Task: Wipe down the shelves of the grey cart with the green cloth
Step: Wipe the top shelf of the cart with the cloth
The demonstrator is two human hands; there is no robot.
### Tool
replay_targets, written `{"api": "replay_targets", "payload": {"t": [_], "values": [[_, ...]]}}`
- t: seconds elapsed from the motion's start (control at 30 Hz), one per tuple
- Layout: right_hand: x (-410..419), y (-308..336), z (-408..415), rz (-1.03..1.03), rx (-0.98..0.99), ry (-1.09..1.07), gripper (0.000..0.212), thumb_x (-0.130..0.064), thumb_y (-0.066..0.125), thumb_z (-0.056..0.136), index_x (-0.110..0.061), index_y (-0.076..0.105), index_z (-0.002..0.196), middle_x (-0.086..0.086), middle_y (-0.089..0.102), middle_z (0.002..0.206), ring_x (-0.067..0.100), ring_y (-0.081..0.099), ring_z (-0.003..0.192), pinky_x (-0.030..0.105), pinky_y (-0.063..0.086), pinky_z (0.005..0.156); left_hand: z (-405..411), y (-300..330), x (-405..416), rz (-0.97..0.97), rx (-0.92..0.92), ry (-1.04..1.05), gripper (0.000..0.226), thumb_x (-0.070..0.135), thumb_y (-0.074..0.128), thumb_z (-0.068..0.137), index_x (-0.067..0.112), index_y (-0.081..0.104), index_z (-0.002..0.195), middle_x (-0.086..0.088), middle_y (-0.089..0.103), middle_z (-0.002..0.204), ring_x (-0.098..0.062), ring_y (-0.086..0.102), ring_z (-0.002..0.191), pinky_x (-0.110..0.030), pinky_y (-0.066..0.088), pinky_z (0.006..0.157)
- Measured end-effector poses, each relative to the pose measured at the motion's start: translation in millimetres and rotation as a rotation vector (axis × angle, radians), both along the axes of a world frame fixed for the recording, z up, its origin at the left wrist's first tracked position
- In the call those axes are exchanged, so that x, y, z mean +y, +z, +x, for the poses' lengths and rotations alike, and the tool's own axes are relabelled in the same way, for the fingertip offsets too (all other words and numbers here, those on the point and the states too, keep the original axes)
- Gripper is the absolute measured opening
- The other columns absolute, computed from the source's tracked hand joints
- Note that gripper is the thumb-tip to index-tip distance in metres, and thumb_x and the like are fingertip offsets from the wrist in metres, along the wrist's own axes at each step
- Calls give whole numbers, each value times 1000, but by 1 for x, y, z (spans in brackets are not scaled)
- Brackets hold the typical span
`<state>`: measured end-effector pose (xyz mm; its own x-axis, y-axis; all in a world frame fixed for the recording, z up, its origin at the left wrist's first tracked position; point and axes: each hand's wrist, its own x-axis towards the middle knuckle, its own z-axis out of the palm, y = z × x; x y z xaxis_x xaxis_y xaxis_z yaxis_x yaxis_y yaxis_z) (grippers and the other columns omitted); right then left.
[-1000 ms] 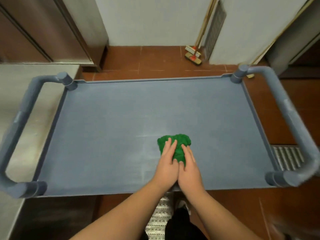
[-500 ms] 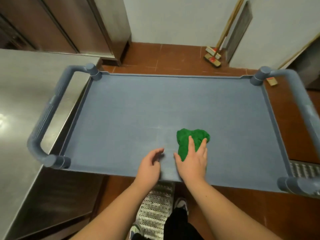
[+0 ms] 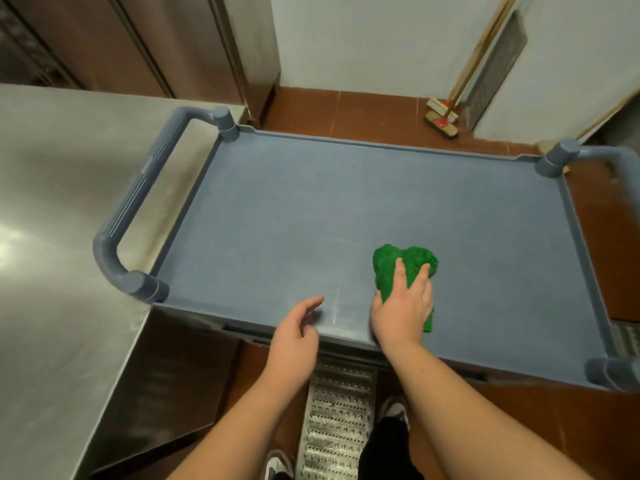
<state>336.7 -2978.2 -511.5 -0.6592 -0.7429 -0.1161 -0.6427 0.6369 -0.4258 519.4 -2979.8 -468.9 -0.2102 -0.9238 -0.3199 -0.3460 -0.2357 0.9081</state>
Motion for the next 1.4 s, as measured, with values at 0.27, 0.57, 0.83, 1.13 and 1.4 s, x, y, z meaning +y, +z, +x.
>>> {"api": "replay_targets", "payload": {"t": [0.27,0.57,0.83,1.13,1.4], "values": [[-9,6,10,-152,-146,-32,70,-9,68,75,-27,54,141,19,32,157,39,38,137,36,29,115,79,1,-10,-5,75,-82,49,-7,45,93,29,59,123,14,61,126,0,55,119,-11,44,97],[38,67,62,-465,-572,53,57,0,64,79,-22,62,132,0,49,147,12,44,137,3,27,104,50,23,14,184,295,21,38,-11,40,94,20,57,109,-9,64,117,-16,63,109,-29,50,96],[155,106,63,-613,-1087,-54,52,-12,66,79,-23,61,130,4,67,128,22,62,121,46,48,105,-4,40,71,331,515,-105,26,2,49,98,13,54,121,-12,65,122,-22,64,111,-35,55,87],[246,91,37,-531,-1973,-440,54,-26,48,91,-5,51,141,24,59,135,38,57,125,49,44,104,-33,34,162,1007,841,-76,64,50,43,95,1,53,135,-24,52,139,-35,48,131,-49,32,113],[261,69,25,-396,-1457,-388,34,-25,42,104,-9,71,112,14,74,109,27,70,104,38,54,89,-36,14,192,807,670,-6,40,28,46,100,7,55,132,-18,63,127,-33,60,118,-49,45,101]]}}
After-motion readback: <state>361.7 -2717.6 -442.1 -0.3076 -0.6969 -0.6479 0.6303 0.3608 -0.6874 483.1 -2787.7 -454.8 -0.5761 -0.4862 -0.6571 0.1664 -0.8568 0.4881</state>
